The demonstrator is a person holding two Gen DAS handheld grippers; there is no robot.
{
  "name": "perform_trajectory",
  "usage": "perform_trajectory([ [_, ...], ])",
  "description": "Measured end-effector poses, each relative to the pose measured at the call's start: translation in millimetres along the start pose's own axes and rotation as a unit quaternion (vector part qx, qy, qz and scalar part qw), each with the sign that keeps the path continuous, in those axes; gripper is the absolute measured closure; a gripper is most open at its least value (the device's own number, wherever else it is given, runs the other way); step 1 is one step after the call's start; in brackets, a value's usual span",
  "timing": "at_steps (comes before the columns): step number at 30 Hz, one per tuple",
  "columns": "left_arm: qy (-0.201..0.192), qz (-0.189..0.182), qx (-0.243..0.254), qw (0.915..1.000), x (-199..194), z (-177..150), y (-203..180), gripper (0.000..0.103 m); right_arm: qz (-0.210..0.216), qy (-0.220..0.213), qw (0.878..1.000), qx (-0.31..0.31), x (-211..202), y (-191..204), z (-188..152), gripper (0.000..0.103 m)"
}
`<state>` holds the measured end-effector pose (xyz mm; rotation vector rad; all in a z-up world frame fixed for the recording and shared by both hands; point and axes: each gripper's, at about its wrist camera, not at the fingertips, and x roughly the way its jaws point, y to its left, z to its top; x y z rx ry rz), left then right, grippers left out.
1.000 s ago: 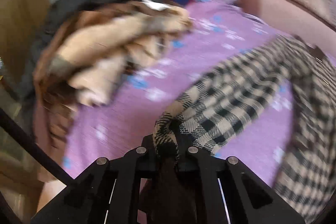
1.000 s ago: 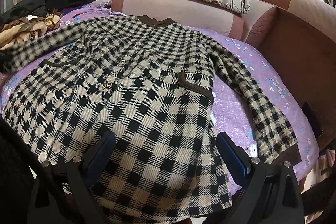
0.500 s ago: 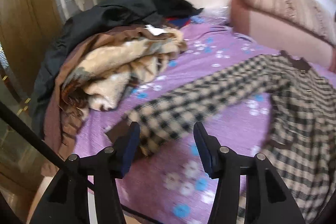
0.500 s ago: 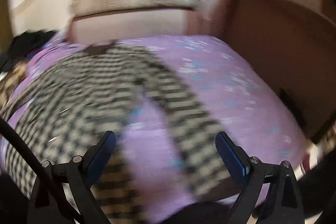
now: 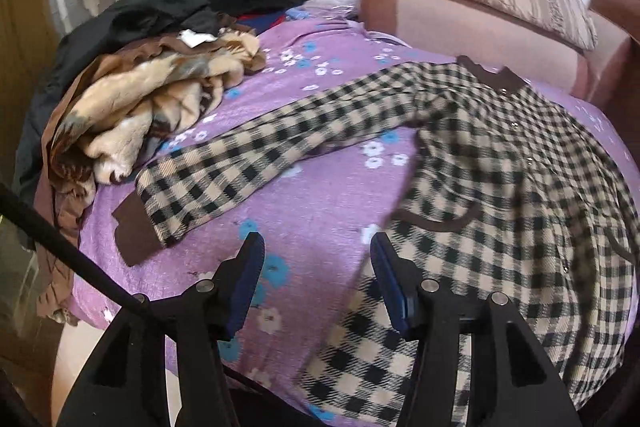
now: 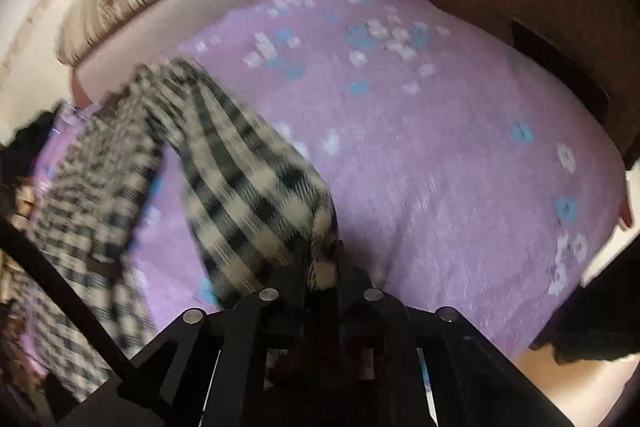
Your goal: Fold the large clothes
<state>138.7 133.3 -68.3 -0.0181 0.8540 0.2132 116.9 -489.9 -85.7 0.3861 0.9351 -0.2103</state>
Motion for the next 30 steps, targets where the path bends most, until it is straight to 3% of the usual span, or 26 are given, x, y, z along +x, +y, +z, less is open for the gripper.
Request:
perform_trajectory([
  [4, -0.001, 0.001, 0.009, 1.0, -1, 4, -8, 0.049, -0.05, -0.061, 0.997, -0.016, -27, 0, 43, 0.094],
  [7, -0.004, 0.005, 0.0, 1.0, 3, 8, -7, 0.049, -0.124, -0.094, 0.988, -0.02, -30, -12, 96, 0.094],
  [10, 0.006, 0.013, -0.009, 0.9999, 16, 11, -3, 0.049, -0.204, -0.09, 0.975, -0.005, -10, -31, 135, 0.092],
  [12, 0.018, 0.018, -0.016, 0.9996, 27, 11, 0, 0.049, -0.271, -0.059, 0.961, 0.016, 11, -42, 154, 0.081],
  [13, 0.022, 0.017, -0.018, 0.9994, 30, 11, 2, 0.049, -0.281, -0.056, 0.958, 0.022, 12, -41, 155, 0.079],
  [14, 0.031, 0.014, -0.021, 0.9992, 36, 11, 5, 0.046, -0.27, -0.064, 0.96, 0.026, 8, -36, 152, 0.068],
  [15, 0.036, 0.01, -0.023, 0.9991, 40, 9, 7, 0.044, -0.235, -0.072, 0.969, 0.026, 2, -25, 144, 0.048],
  [16, 0.042, 0.0, -0.025, 0.9988, 45, 7, 9, 0.041, -0.187, -0.073, 0.979, 0.02, -2, -10, 131, 0.039],
  [19, 0.063, -0.038, -0.032, 0.9968, 59, -1, 13, 0.037, -0.036, -0.035, 0.999, -0.017, 0, 33, 87, 0.035],
  [21, 0.084, -0.08, -0.036, 0.9926, 69, -8, 13, 0.033, 0.064, 0.017, 0.997, -0.033, 13, 62, 46, 0.035],
  [23, 0.088, -0.11, -0.038, 0.9893, 72, -16, 11, 0.026, 0.13, 0.064, 0.989, -0.035, 29, 83, 9, 0.035],
  [26, 0.082, -0.148, -0.018, 0.9854, 64, -21, 4, 0.022, 0.157, 0.1, 0.981, -0.047, 45, 104, -32, 0.035],
  [30, 0.089, -0.18, 0.017, 0.9794, 54, -30, -12, 0.022, 0.107, 0.067, 0.986, -0.112, 28, 129, -69, 0.035],
])
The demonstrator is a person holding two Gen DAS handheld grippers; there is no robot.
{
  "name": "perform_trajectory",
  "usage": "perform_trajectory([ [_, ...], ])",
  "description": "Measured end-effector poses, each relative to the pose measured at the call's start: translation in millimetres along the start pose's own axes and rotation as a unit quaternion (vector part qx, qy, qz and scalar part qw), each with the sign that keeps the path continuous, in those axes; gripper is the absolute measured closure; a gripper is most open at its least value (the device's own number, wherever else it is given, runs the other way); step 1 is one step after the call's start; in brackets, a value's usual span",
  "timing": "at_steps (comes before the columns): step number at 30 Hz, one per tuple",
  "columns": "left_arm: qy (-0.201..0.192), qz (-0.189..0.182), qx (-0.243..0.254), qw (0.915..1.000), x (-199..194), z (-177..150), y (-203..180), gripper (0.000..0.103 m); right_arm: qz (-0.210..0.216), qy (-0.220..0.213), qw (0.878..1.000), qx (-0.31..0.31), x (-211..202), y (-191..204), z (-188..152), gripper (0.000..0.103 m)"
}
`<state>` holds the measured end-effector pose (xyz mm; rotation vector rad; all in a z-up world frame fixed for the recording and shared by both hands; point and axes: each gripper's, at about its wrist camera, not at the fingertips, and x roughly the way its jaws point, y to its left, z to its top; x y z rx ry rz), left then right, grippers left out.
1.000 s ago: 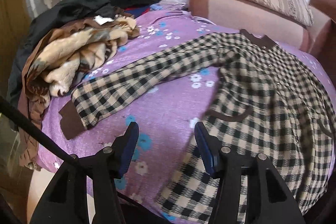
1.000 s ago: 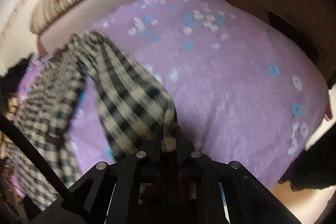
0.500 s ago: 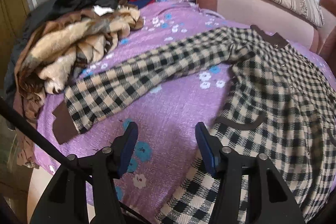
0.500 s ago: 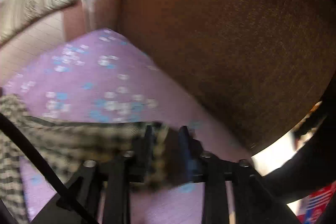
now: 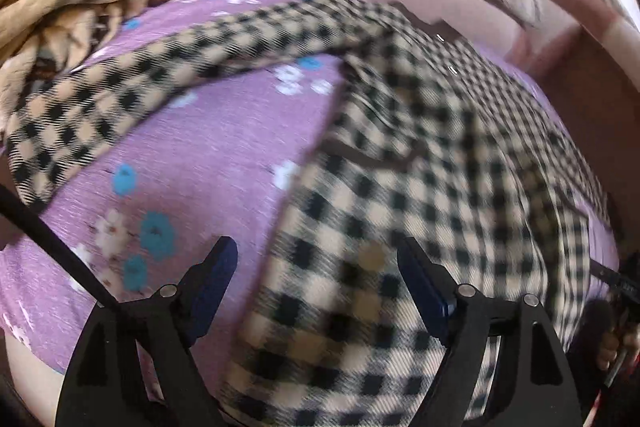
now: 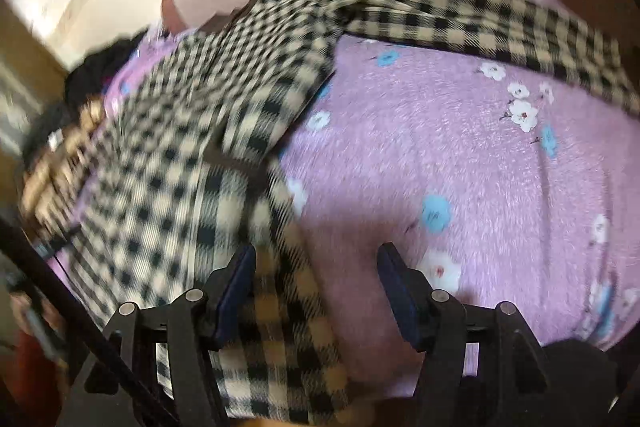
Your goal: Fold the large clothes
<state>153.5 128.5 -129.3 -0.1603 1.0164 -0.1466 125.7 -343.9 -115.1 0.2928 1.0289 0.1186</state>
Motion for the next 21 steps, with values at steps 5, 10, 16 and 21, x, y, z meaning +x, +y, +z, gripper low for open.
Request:
perform_trajectory([
  [5, 0.001, 0.05, 0.055, 0.9972, -5, -17, -38, 0.094, 0.003, -0.003, 1.0, -0.022, 3, 16, -19, 0.084],
  [10, -0.012, 0.046, 0.055, 0.9974, -44, -7, -46, 0.096, 0.039, -0.007, 0.999, 0.008, -27, -4, -4, 0.096],
  [16, -0.012, 0.059, 0.034, 0.9976, -84, -32, -31, 0.095, 0.026, 0.002, 0.999, 0.039, -60, -35, -21, 0.096],
  [21, 0.036, 0.1, -0.003, 0.9944, -55, -55, -10, 0.095, 0.032, 0.022, 0.997, 0.06, -50, -47, -30, 0.093],
])
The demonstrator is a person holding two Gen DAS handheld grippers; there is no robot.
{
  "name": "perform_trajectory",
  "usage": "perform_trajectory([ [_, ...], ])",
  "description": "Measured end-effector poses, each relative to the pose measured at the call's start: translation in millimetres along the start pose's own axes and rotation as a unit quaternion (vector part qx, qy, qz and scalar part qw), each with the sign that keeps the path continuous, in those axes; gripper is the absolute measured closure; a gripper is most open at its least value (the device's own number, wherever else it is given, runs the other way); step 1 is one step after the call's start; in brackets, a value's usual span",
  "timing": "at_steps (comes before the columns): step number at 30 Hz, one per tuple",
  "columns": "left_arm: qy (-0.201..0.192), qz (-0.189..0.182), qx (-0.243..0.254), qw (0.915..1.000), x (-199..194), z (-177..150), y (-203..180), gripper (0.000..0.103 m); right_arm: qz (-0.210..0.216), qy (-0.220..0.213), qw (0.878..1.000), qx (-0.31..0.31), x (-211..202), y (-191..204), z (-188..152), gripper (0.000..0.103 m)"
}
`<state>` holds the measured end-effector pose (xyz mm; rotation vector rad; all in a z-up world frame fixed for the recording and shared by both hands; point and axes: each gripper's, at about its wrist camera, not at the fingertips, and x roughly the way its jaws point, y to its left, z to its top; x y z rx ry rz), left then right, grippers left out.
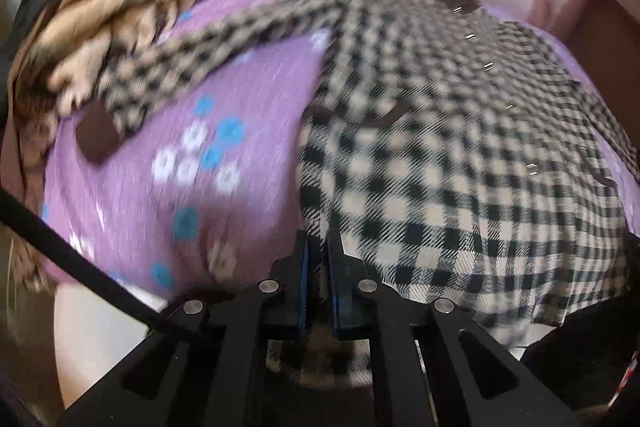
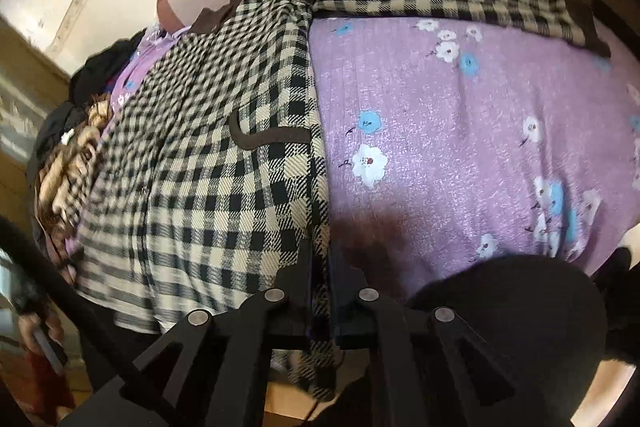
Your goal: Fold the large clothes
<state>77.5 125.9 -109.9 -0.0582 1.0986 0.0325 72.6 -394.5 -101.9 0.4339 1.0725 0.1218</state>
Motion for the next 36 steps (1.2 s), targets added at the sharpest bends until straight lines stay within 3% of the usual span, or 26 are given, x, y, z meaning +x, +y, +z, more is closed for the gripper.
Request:
perform_trajectory([
  [2, -0.005, -0.016, -0.032, 0.9993, -4, -3, 13, 0.091, 0.001, -0.028, 0.999, 0.026, -10, -15, 13, 0.088],
  [5, -0.03, -0.02, -0.069, 0.997, -15, -2, 26, 0.082, -0.026, -0.08, 0.994, 0.068, -27, -43, 38, 0.06],
  [6, -0.038, -0.018, -0.074, 0.9964, -17, -2, 28, 0.08, -0.036, -0.104, 0.99, 0.087, -33, -58, 47, 0.057],
  [9, -0.066, -0.019, -0.083, 0.9942, -29, 4, 23, 0.065, -0.074, -0.158, 0.973, 0.151, -42, -107, 75, 0.049],
  [11, -0.078, -0.028, -0.08, 0.9934, -34, 9, 13, 0.058, -0.078, -0.177, 0.96, 0.201, -42, -141, 91, 0.046],
  [15, -0.08, -0.036, -0.059, 0.9944, -29, 24, -9, 0.056, -0.062, -0.199, 0.932, 0.296, -36, -195, 112, 0.044],
  [19, -0.075, -0.039, -0.045, 0.9954, -22, 34, -32, 0.056, -0.053, -0.23, 0.914, 0.329, -32, -214, 138, 0.036],
  [21, -0.074, -0.044, -0.045, 0.9953, -21, 40, -40, 0.056, -0.057, -0.237, 0.909, 0.339, -28, -218, 150, 0.039],
  [22, -0.074, -0.044, -0.044, 0.9953, -20, 41, -42, 0.056, -0.056, -0.236, 0.907, 0.343, -27, -223, 156, 0.047],
  [23, -0.075, -0.045, -0.044, 0.9952, -19, 42, -45, 0.056, -0.054, -0.231, 0.907, 0.348, -27, -229, 164, 0.089],
  [24, -0.075, -0.047, -0.044, 0.9951, -17, 44, -48, 0.056, -0.049, -0.227, 0.907, 0.351, -27, -234, 168, 0.093],
  [29, -0.081, -0.048, -0.042, 0.9947, -15, 45, -48, 0.056, -0.071, -0.258, 0.898, 0.348, -56, -233, 183, 0.093],
  [32, -0.086, -0.048, -0.045, 0.9941, -13, 45, -45, 0.056, -0.092, -0.257, 0.911, 0.307, -61, -203, 200, 0.093],
  [36, -0.093, -0.052, -0.055, 0.9928, -12, 45, -37, 0.056, -0.078, -0.243, 0.939, 0.231, -44, -126, 231, 0.093],
])
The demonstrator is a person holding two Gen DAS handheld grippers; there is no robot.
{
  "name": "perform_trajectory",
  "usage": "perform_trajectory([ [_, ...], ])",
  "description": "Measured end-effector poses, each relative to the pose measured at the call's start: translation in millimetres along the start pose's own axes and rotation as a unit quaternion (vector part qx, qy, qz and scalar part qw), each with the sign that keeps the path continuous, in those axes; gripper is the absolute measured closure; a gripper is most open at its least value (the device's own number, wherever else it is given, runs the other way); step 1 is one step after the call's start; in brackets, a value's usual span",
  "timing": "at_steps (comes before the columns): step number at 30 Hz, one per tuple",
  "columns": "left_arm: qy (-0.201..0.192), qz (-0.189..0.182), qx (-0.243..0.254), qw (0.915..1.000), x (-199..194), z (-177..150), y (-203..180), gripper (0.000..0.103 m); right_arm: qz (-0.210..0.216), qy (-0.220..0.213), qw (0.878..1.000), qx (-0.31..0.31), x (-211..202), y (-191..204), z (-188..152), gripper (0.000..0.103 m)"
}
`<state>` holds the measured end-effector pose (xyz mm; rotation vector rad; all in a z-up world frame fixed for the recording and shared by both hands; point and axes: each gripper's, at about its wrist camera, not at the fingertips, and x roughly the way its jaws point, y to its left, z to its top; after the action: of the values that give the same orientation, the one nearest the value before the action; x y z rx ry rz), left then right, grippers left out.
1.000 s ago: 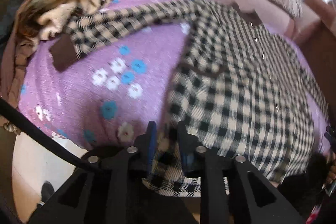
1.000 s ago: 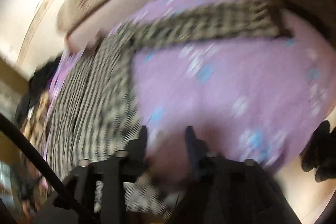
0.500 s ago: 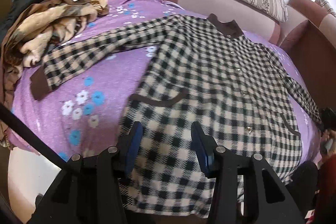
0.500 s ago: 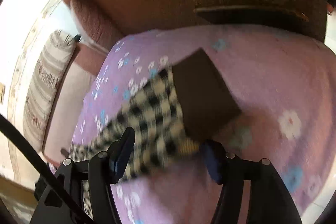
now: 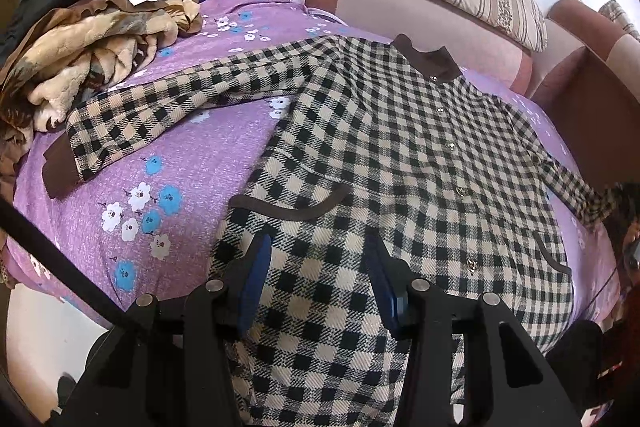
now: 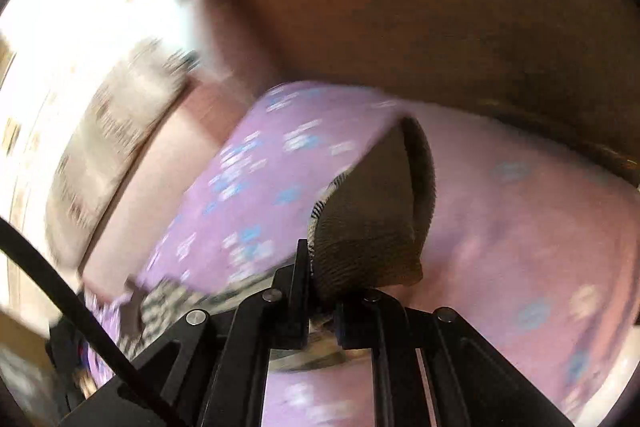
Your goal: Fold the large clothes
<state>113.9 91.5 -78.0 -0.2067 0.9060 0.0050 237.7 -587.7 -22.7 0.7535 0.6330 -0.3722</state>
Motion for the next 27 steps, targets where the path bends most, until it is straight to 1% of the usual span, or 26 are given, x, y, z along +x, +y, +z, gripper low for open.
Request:
perform_trajectory([
  [1, -0.002, 0.0, -0.002, 1.0, 0, 0, 1, 0.056, 0.009, 0.006, 1.0, -0.023, 3, 25, -8, 0.093],
  [2, -0.004, 0.0, -0.003, 1.0, -1, -1, 3, 0.056, 0.021, 0.016, 0.998, -0.059, 9, 62, -21, 0.093],
  [3, -0.006, 0.001, -0.004, 1.0, -2, -1, 6, 0.056, 0.029, 0.022, 0.996, -0.081, 12, 85, -31, 0.093],
  [5, -0.009, 0.003, -0.005, 0.9999, -3, -3, 10, 0.055, 0.055, 0.043, 0.988, -0.136, 24, 143, -61, 0.093],
  [7, -0.015, 0.004, -0.009, 0.9998, -5, -4, 17, 0.055, 0.079, 0.07, 0.976, -0.19, 37, 202, -102, 0.093],
  [8, -0.017, 0.005, -0.014, 0.9997, -6, -4, 23, 0.055, 0.085, 0.077, 0.971, -0.212, 41, 223, -121, 0.093],
  [10, -0.022, 0.004, -0.023, 0.9995, -8, -5, 33, 0.055, 0.095, 0.094, 0.954, -0.268, 56, 274, -169, 0.093],
  [11, -0.023, 0.004, -0.026, 0.9994, -9, -5, 36, 0.055, 0.099, 0.1, 0.947, -0.288, 62, 292, -187, 0.093],
  [13, -0.026, 0.007, -0.033, 0.9991, -10, -6, 46, 0.055, 0.1, 0.114, 0.929, -0.338, 78, 331, -233, 0.093],
  [16, -0.03, 0.012, -0.043, 0.9986, -13, -10, 61, 0.055, 0.098, 0.132, 0.904, -0.395, 94, 363, -293, 0.093],
  [17, -0.031, 0.013, -0.046, 0.9984, -14, -11, 65, 0.055, 0.097, 0.141, 0.893, -0.417, 101, 377, -316, 0.093],
  [19, -0.034, 0.013, -0.052, 0.998, -16, -13, 73, 0.055, 0.095, 0.151, 0.878, -0.444, 110, 384, -343, 0.093],
  [20, -0.035, 0.014, -0.055, 0.9977, -16, -14, 77, 0.055, 0.091, 0.155, 0.865, -0.468, 114, 393, -361, 0.093],
  [21, -0.036, 0.015, -0.058, 0.9976, -16, -14, 79, 0.055, 0.088, 0.156, 0.855, -0.486, 117, 398, -372, 0.089],
  [22, -0.036, 0.016, -0.061, 0.9974, -16, -13, 82, 0.055, 0.088, 0.158, 0.846, -0.502, 121, 405, -382, 0.087],
  [23, -0.034, 0.017, -0.063, 0.9973, -15, -12, 83, 0.055, 0.09, 0.16, 0.834, -0.521, 122, 411, -391, 0.081],
  [24, -0.033, 0.017, -0.064, 0.9972, -14, -11, 84, 0.055, 0.096, 0.159, 0.821, -0.539, 121, 416, -400, 0.069],
  [25, -0.032, 0.016, -0.064, 0.9973, -13, -9, 83, 0.055, 0.107, 0.16, 0.813, -0.55, 117, 420, -404, 0.063],
  [26, -0.033, 0.015, -0.062, 0.9974, -13, -6, 81, 0.055, 0.13, 0.165, 0.805, -0.555, 109, 422, -405, 0.057],
  [27, -0.034, 0.013, -0.055, 0.9978, -12, -2, 77, 0.055, 0.145, 0.169, 0.804, -0.551, 102, 422, -404, 0.054],
])
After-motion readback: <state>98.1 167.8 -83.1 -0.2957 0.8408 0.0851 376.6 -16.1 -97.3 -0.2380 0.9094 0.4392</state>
